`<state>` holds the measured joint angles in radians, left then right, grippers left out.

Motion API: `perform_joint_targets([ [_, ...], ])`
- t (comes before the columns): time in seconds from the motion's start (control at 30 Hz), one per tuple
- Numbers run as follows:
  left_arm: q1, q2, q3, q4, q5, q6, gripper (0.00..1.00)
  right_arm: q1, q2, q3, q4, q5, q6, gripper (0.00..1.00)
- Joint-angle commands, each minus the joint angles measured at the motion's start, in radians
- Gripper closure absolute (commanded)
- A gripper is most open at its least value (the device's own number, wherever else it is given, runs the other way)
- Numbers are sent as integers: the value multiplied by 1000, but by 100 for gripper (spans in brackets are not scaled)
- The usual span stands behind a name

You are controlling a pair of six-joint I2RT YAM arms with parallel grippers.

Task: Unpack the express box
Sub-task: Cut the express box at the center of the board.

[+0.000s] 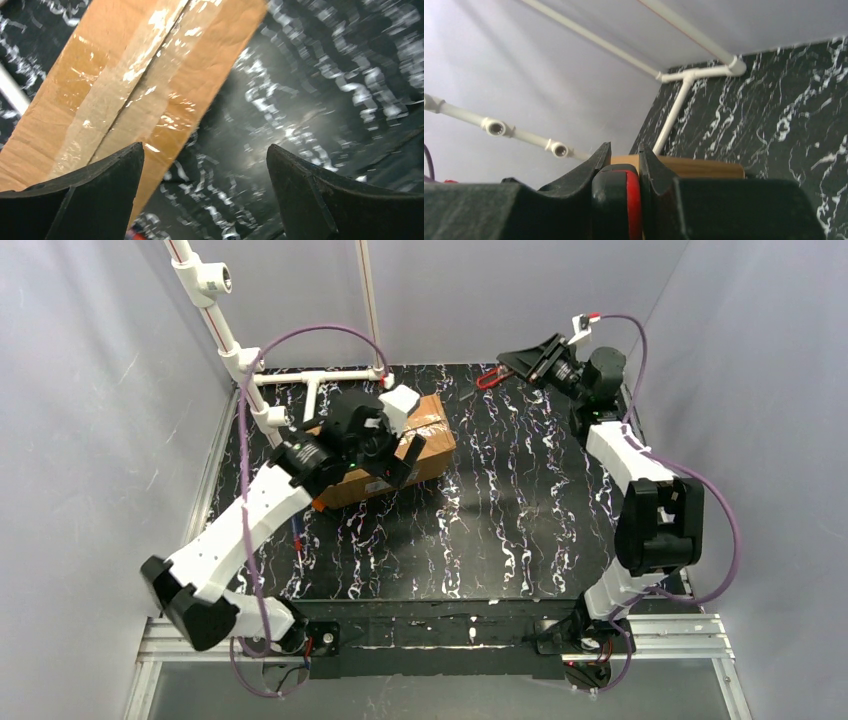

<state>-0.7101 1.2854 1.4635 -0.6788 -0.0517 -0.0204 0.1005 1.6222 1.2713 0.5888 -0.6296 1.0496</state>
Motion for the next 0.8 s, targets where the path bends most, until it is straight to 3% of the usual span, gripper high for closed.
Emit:
perform_joint_targets([
  [0.0,13,91,42,-132,-175,200,7,-13,54,-26,186,-134,48,99],
  [0.1,12,131,15,-57,-255,269,7,-10,101,-39,320,-165,129,99],
  [0.27,12,151,-78,74,-369,373,5,-10,132,-29,293,-158,102,99],
  [0.37,26,138,-146,152,-403,400,7,-4,169,-41,373,-145,163,99],
  [0.5,64,90,-251,243,-398,438,11,6,238,-33,487,-119,267,99],
  [0.77,75,34,-336,282,-294,436,14,51,325,48,431,-11,378,99],
])
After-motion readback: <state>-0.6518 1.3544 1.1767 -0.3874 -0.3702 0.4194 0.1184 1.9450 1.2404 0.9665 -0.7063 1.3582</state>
